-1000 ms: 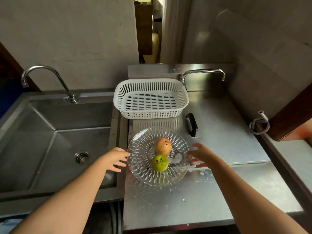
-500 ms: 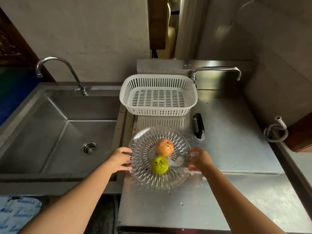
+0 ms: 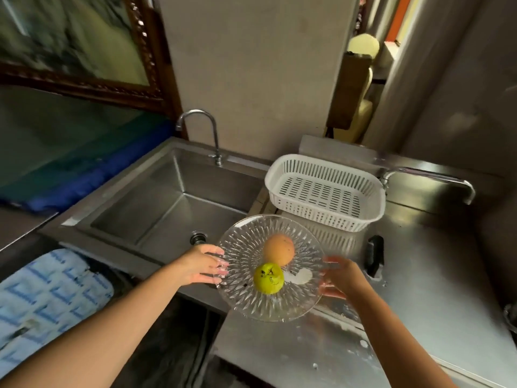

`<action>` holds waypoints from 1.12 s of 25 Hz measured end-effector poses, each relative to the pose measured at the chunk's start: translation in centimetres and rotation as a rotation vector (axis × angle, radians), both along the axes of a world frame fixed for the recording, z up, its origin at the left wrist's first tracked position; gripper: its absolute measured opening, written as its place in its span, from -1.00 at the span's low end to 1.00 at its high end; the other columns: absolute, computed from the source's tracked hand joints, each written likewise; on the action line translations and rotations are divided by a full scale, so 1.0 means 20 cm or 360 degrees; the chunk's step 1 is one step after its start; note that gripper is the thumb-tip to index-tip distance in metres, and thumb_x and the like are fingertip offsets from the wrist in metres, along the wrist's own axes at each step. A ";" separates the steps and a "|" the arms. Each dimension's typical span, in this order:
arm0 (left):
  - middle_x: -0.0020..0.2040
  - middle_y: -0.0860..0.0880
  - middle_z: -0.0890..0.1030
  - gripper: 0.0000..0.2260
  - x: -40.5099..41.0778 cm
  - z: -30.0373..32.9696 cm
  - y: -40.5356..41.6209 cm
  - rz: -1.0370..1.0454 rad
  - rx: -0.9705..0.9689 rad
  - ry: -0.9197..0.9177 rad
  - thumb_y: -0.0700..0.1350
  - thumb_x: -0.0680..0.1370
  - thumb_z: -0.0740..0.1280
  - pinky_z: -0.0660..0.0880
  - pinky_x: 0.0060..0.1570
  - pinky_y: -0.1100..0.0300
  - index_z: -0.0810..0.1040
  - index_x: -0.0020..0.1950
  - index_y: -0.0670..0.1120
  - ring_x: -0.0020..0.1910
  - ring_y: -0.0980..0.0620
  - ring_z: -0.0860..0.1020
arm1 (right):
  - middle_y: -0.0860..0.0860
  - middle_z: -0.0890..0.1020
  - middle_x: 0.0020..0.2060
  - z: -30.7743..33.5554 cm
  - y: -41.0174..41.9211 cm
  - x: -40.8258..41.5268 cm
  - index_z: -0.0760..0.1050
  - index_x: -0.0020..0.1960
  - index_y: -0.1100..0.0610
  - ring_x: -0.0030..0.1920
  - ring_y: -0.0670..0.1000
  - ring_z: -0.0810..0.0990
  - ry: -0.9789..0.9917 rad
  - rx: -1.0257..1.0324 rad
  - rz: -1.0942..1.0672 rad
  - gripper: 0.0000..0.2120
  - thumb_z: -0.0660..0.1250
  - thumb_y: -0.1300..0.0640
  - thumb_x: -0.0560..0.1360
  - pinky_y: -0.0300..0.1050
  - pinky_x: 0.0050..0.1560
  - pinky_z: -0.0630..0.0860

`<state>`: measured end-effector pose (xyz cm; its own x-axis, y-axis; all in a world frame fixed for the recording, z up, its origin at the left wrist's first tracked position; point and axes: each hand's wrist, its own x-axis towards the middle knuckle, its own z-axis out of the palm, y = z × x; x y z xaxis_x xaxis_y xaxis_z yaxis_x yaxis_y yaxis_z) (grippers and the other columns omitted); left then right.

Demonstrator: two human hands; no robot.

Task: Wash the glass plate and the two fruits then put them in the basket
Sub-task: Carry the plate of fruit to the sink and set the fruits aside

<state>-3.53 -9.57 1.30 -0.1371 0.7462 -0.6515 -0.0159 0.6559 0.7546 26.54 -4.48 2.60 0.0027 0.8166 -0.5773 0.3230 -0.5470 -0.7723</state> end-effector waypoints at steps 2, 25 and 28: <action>-0.06 -0.16 0.60 -0.69 -0.07 0.04 -0.06 0.0086 0.0015 -0.0025 -0.41 0.52 0.19 0.58 -0.21 0.05 0.40 0.24 -0.20 -0.12 -0.12 0.62 | 0.18 0.58 -0.05 0.06 0.01 -0.09 0.39 0.25 0.25 -0.26 0.08 0.57 0.0016 0.0022 0.0096 -0.57 0.15 0.53 0.44 0.03 -0.20 0.61; -0.05 -0.11 0.62 -0.71 -1.87 0.15 0.22 -0.0034 0.0109 0.0035 -0.37 0.53 0.22 0.61 -0.25 0.11 0.45 0.22 -0.16 -0.13 -0.04 0.63 | 0.13 0.62 -0.14 0.05 0.23 -1.81 0.43 0.22 0.26 -0.29 0.07 0.62 0.0291 0.0029 -0.0024 -0.55 0.23 0.53 0.37 -0.11 -0.43 0.59; -0.04 -0.11 0.61 -0.73 -2.02 0.13 0.32 -0.0078 0.0074 0.0062 -0.37 0.53 0.22 0.59 -0.23 0.11 0.46 0.19 -0.14 -0.12 -0.04 0.63 | 0.16 0.62 -0.14 0.04 0.26 -1.96 0.44 0.17 0.24 -0.33 0.06 0.60 0.0312 0.0012 -0.0105 -0.62 0.22 0.50 0.40 -0.13 -0.46 0.59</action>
